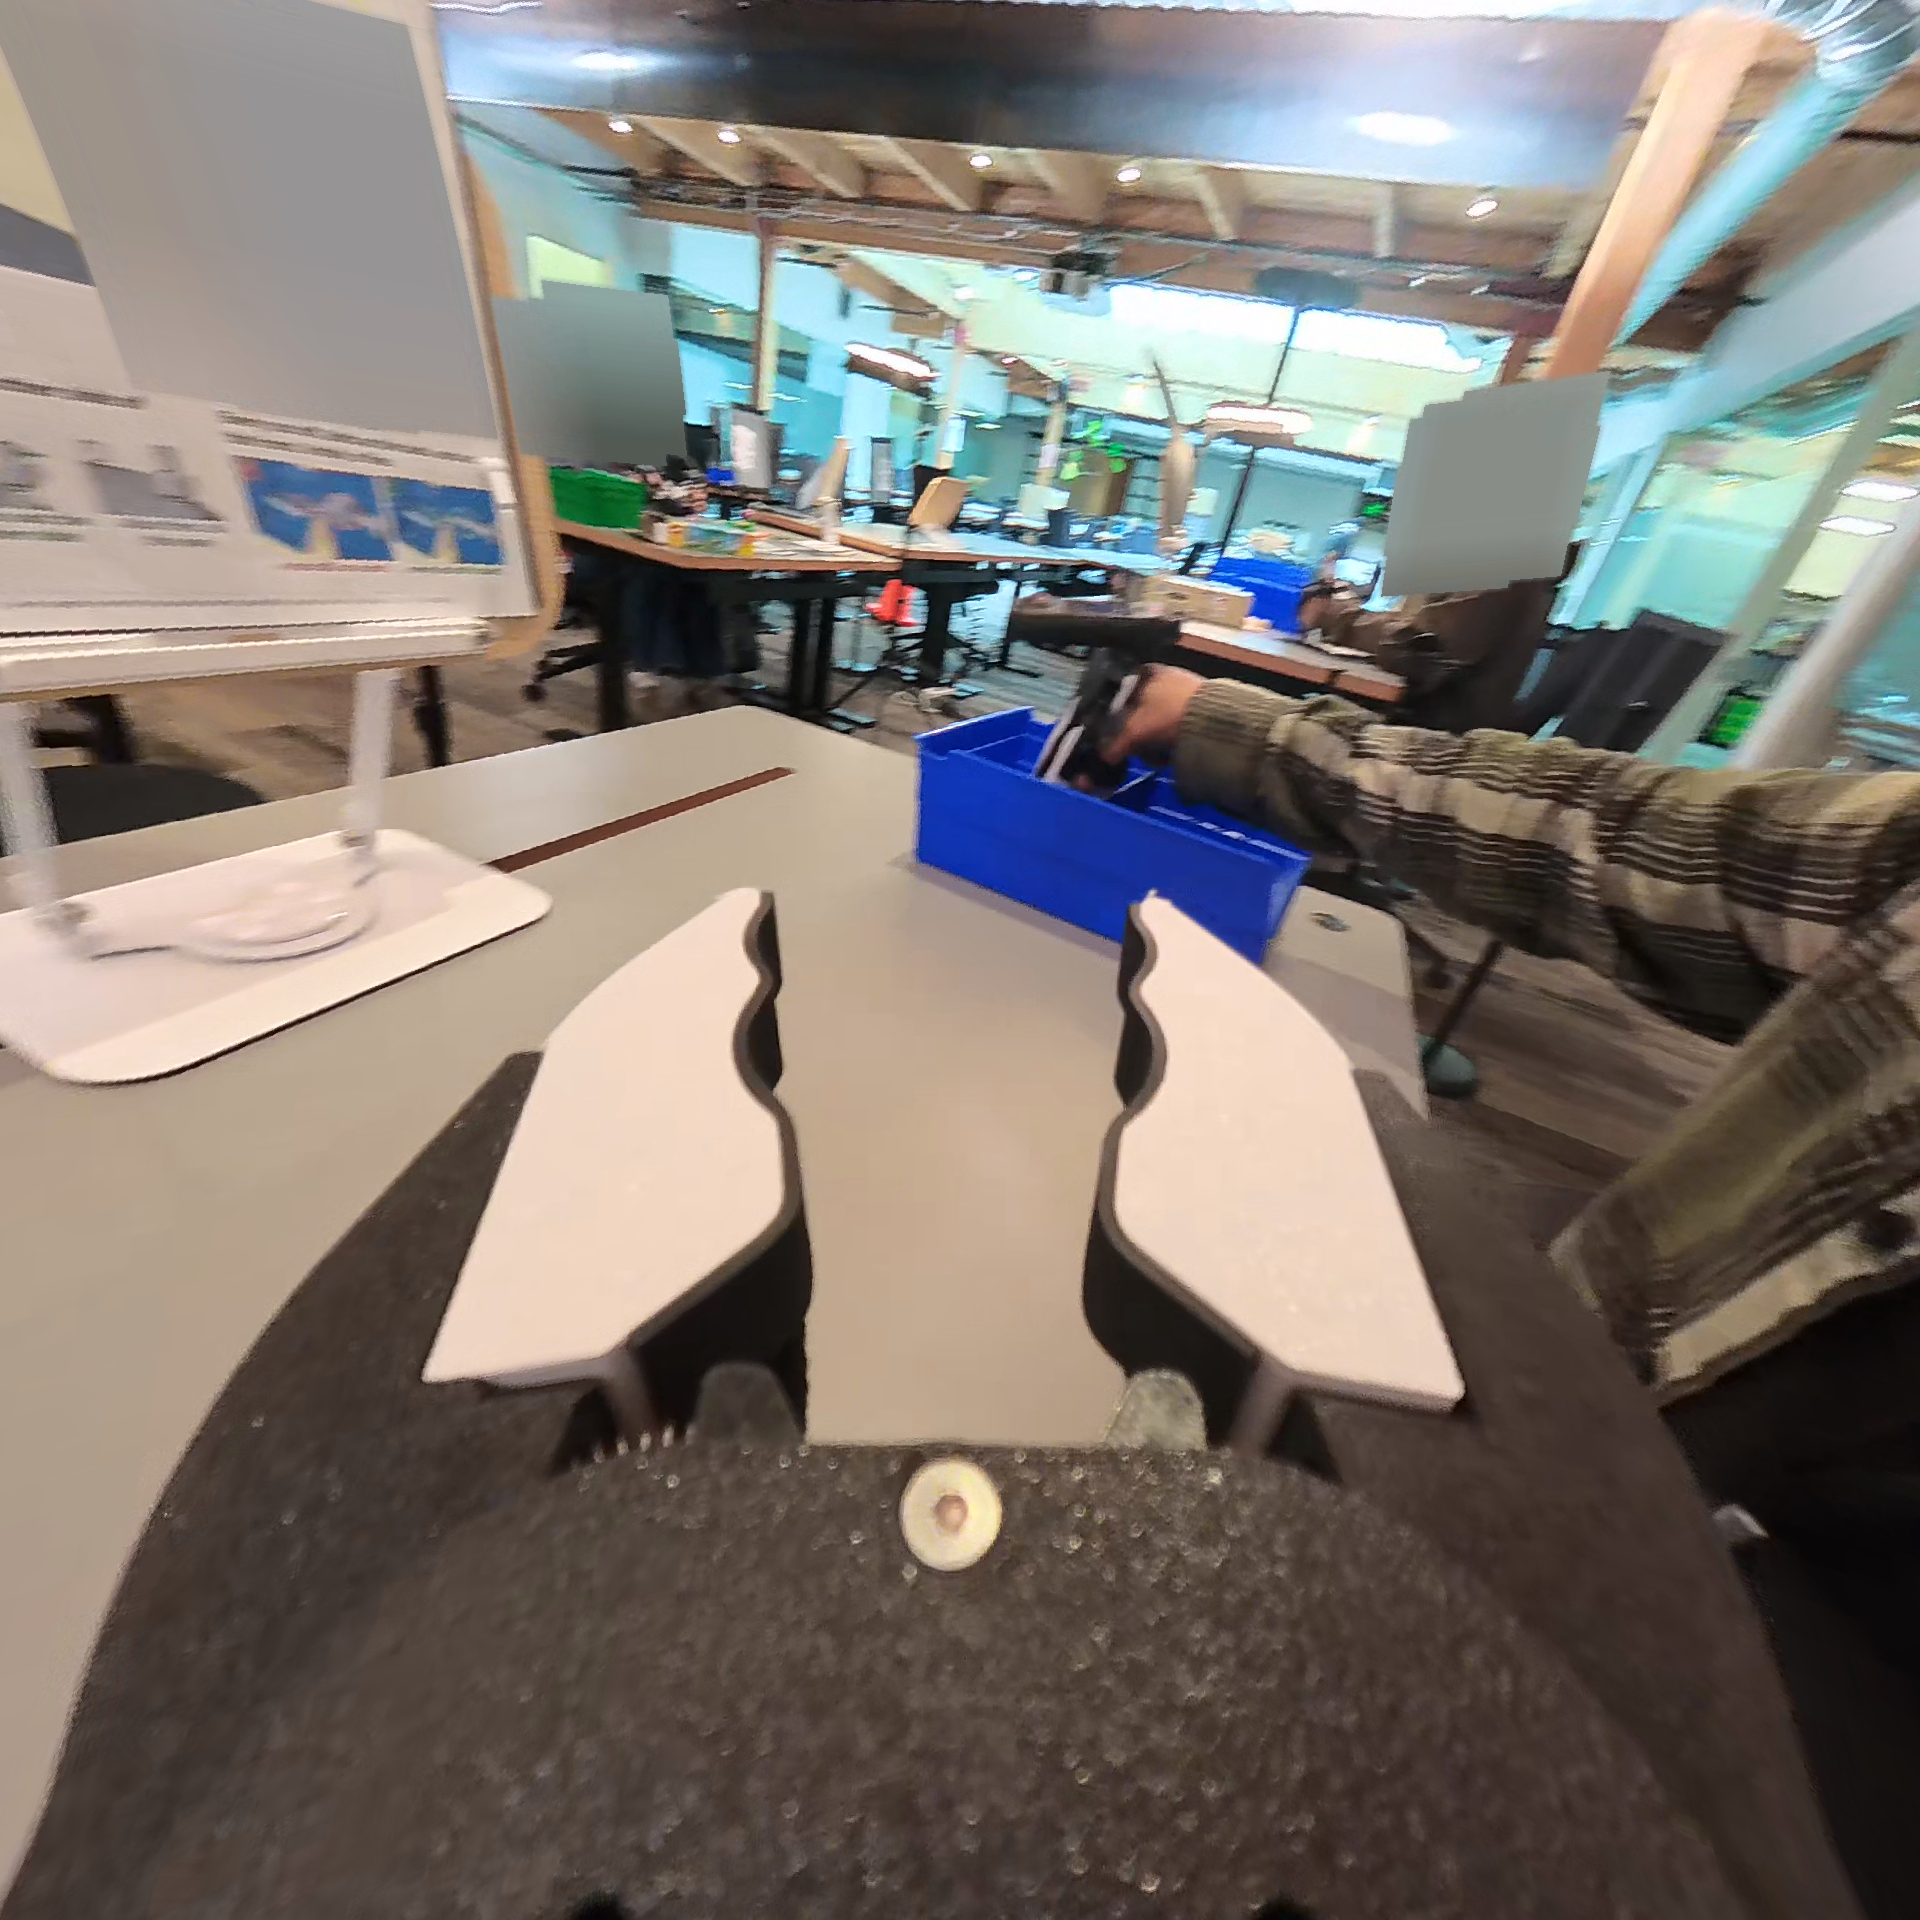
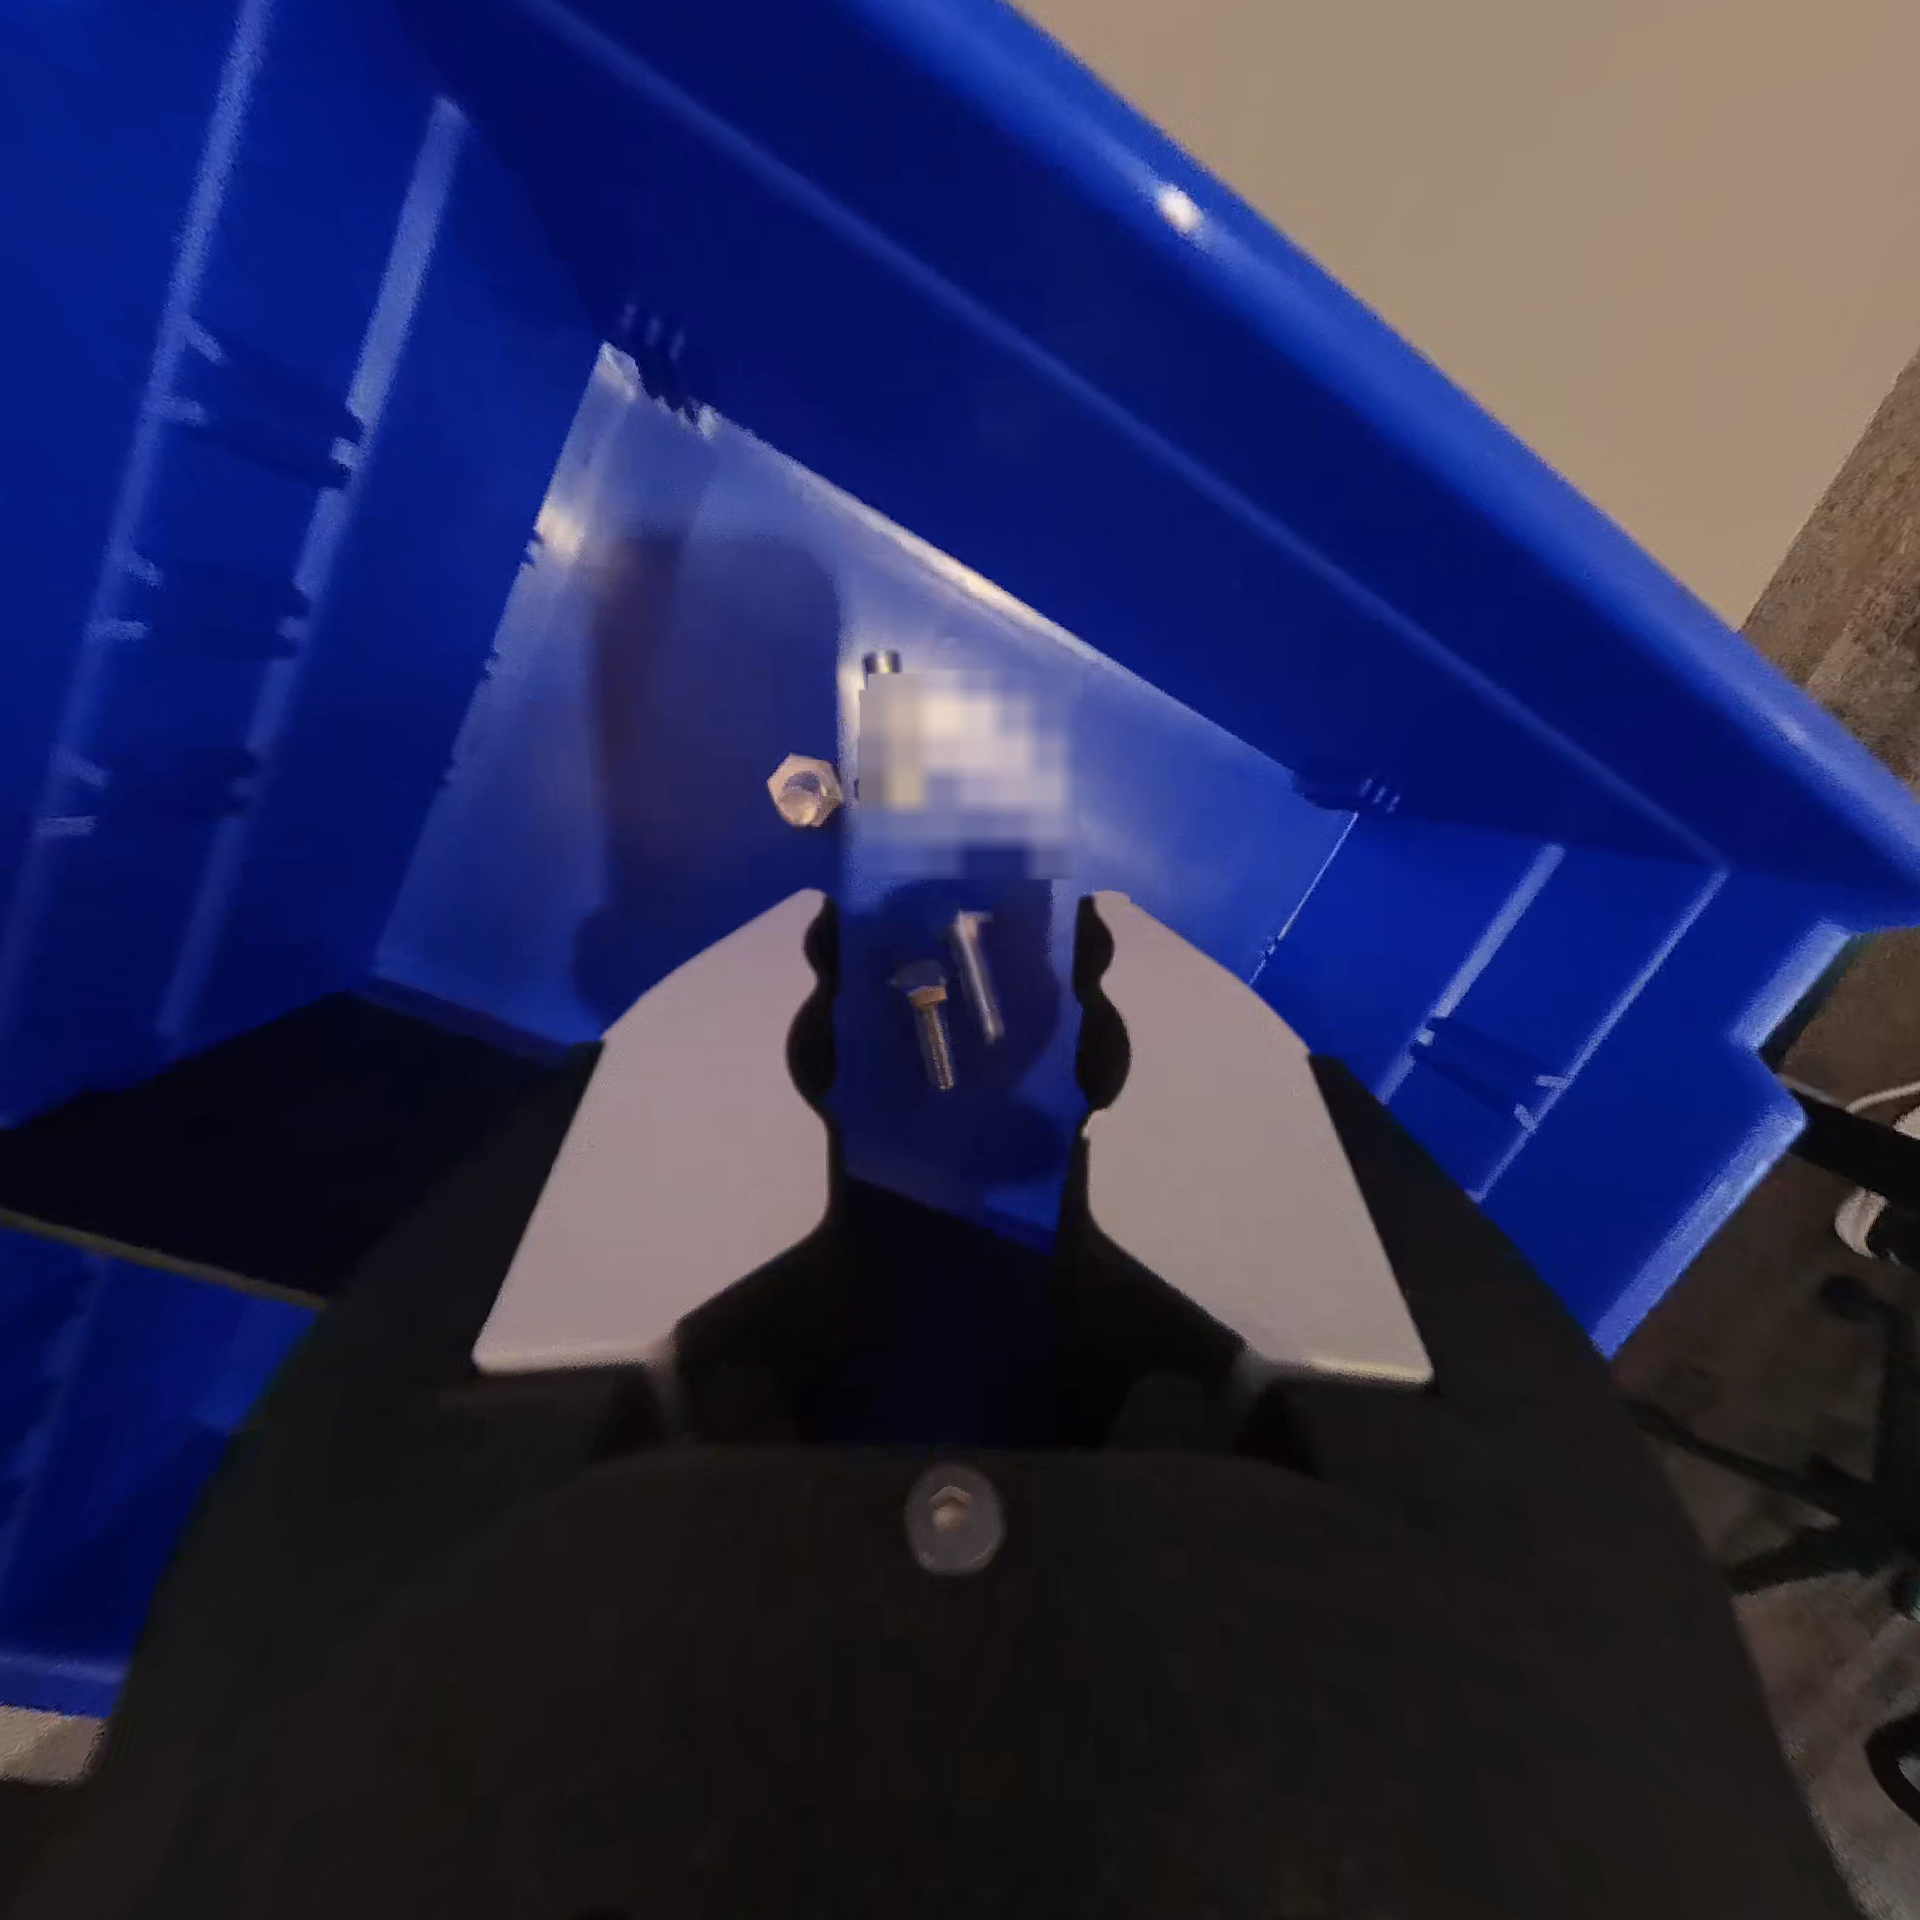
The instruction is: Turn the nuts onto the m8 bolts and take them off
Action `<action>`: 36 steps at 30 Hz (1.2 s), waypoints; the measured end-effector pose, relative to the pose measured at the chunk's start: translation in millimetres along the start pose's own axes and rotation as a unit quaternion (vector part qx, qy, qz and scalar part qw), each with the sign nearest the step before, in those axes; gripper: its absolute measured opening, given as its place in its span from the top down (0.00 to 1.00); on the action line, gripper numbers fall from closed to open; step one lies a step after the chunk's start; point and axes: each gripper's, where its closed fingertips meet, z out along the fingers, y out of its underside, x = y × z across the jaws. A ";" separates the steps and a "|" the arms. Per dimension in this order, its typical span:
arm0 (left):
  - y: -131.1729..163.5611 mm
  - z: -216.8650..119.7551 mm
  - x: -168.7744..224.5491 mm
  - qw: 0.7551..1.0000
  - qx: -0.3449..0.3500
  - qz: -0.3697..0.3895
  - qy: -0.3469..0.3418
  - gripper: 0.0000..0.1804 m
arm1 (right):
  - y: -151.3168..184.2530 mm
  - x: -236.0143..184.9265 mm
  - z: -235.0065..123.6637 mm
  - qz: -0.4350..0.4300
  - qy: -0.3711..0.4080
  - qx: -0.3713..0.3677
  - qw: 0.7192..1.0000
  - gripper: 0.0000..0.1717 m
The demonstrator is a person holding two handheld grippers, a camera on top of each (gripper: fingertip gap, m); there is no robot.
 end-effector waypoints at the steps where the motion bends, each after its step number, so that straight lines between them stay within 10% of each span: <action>1: -0.8 -2.6 -4.4 1.000 -0.002 0.005 -0.014 0.65 | -2.7 -0.4 -3.2 0.002 0.003 0.015 1.000 0.73; 19: -59.9 -87.5 -89.3 0.946 0.003 0.081 -0.315 0.41 | -53.4 -71.4 -184.3 0.123 0.099 0.392 0.906 0.17; 36: -84.2 -205.9 -98.6 0.846 0.017 0.067 -0.528 0.21 | -5.1 -138.5 -263.0 0.169 0.157 0.517 0.824 0.15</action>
